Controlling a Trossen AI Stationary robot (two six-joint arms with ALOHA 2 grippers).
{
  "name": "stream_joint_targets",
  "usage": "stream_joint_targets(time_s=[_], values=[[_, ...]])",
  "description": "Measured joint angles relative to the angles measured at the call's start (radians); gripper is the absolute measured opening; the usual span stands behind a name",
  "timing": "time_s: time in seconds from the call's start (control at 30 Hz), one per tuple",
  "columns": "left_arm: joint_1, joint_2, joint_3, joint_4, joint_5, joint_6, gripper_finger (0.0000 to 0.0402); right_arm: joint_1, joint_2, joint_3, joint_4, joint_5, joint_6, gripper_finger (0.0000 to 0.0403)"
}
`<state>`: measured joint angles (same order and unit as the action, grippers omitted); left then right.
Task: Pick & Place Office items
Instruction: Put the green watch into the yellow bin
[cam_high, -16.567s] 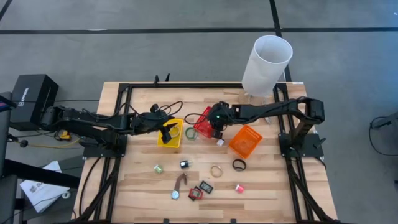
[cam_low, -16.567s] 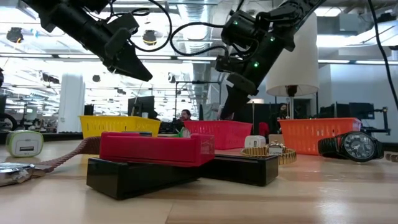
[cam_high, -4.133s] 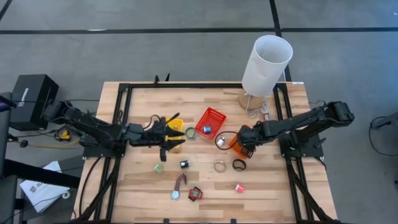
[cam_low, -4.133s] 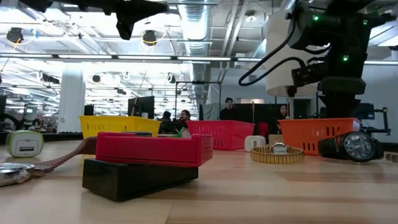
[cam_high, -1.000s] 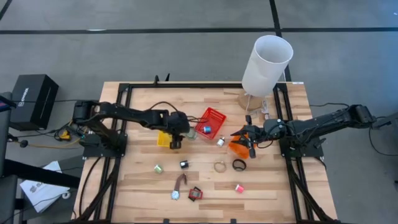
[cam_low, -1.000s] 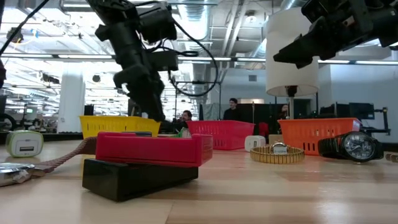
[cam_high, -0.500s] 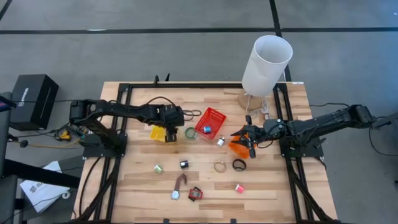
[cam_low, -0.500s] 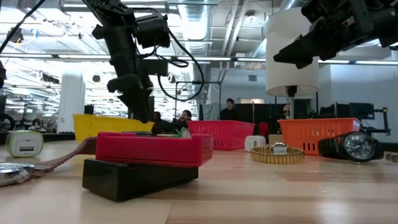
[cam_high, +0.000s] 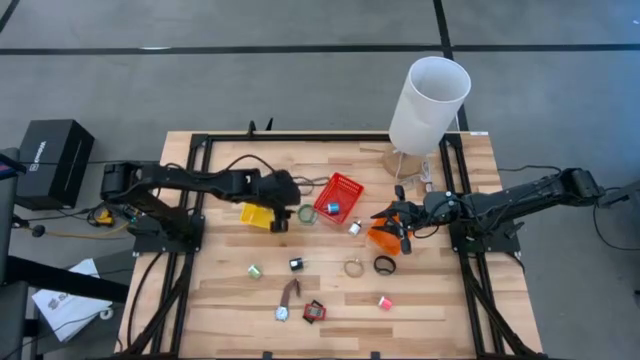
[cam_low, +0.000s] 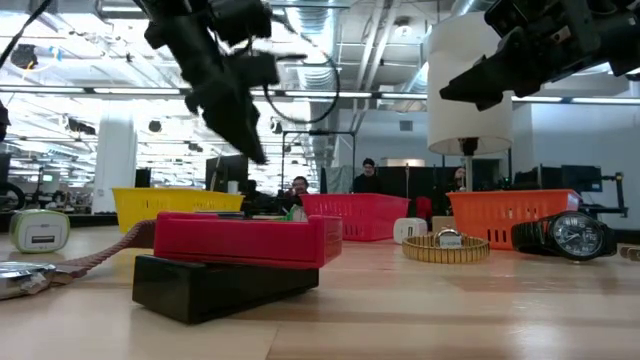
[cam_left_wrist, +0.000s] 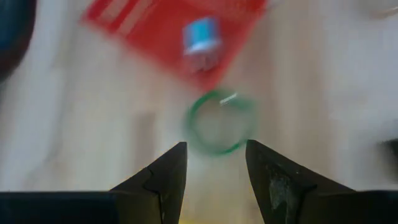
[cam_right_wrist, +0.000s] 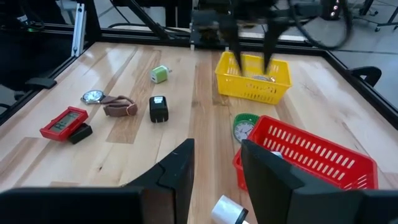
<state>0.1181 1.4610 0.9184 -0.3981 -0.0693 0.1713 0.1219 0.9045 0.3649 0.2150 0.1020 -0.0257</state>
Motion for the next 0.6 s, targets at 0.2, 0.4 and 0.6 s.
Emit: stream_joint_targets(time_s=[0.2,0.4,0.6], values=[[-0.075,0.066,0.001,0.103,0.035,-0.019,0.0159,0.0,0.0,0.0,0.0,0.0,0.0,0.0123],[-0.066,0.176,0.0,0.109,-0.028,-0.015,0.0159,0.0,0.0,0.0,0.002,0.0,0.0,0.0123],[-0.03,0.252,0.0,0.129,0.001,-0.014,0.0159,0.0,0.0,0.0,0.003,0.0,0.0,0.0123]])
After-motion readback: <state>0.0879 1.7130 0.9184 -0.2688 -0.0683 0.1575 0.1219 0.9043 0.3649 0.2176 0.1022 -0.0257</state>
